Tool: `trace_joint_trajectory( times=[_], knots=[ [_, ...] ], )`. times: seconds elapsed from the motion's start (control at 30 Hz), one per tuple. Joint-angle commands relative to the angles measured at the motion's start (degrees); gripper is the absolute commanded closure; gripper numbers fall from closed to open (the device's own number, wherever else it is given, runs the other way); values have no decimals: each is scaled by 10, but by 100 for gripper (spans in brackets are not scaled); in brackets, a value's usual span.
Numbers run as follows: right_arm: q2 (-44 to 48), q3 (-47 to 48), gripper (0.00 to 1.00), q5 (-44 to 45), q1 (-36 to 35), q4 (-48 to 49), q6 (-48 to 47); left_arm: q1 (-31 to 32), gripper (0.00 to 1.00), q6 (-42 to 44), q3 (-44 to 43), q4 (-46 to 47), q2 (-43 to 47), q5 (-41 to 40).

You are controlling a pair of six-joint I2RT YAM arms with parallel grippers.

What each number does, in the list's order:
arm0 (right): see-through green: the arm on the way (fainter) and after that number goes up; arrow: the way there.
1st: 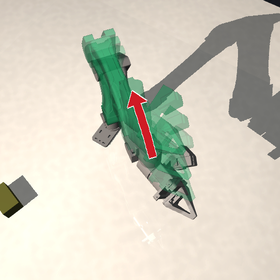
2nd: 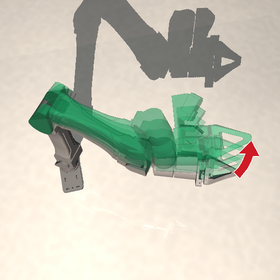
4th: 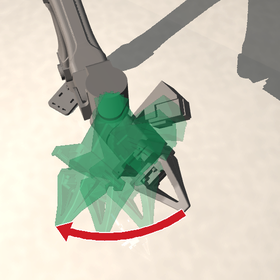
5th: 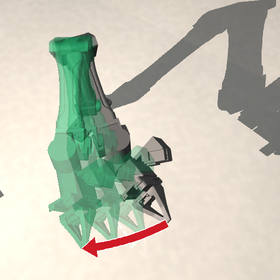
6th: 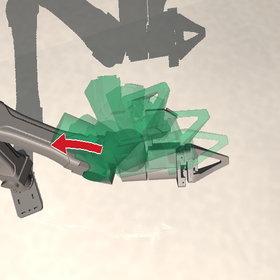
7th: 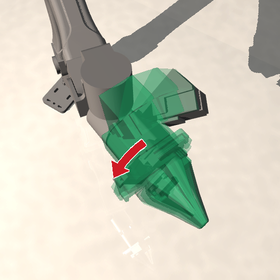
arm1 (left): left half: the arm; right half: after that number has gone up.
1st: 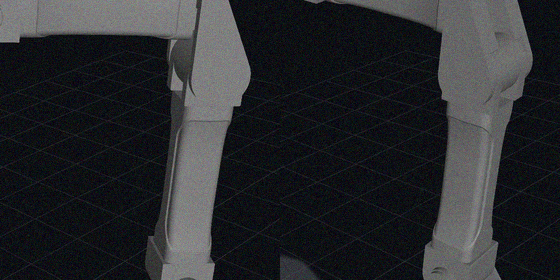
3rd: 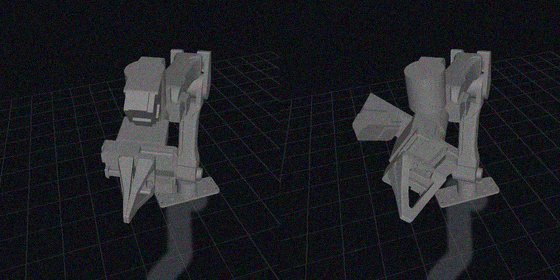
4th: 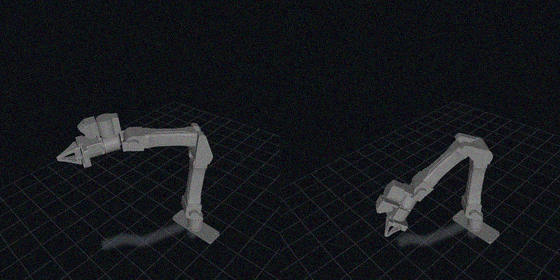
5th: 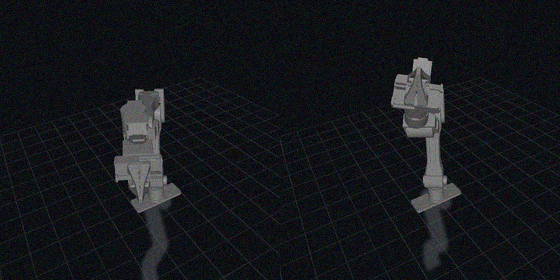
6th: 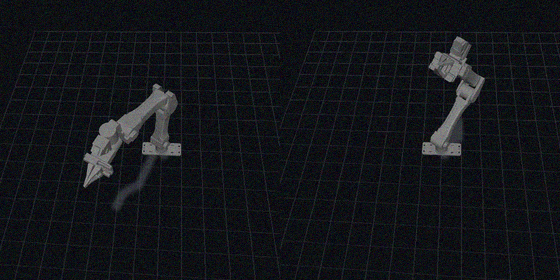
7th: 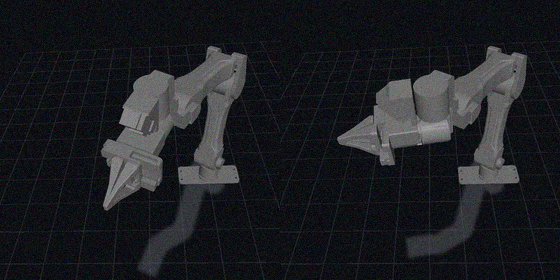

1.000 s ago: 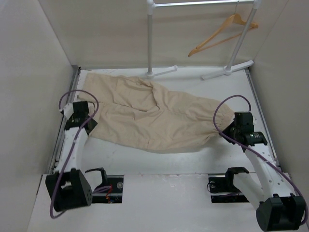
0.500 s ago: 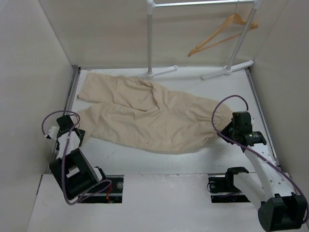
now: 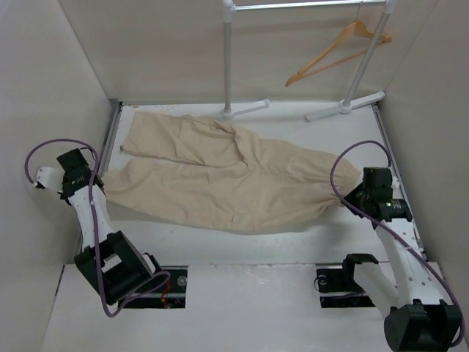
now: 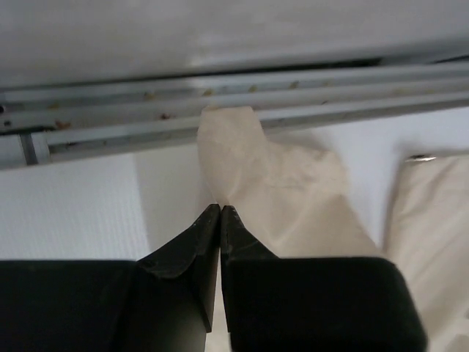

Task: Place the trousers on the hanger
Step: Flatten out the trousers at the center of the board.

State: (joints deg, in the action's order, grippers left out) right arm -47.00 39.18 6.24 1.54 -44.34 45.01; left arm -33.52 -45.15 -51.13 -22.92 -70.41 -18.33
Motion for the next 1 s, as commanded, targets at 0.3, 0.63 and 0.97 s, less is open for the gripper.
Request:
trace_joint_trajectory(
  times=[0.3,0.63,0.97],
  knots=[
    [53,29,99,-49,-64,-107,30,4,90,29,-66,-133,60,-137],
    [123,59,36,22,-198,-185,44,273,39,31,-163,-98,19,-123],
    [-32,46,38,25,53,11,-19,769,43,2,-160,-6,-135,-101]
  ],
)
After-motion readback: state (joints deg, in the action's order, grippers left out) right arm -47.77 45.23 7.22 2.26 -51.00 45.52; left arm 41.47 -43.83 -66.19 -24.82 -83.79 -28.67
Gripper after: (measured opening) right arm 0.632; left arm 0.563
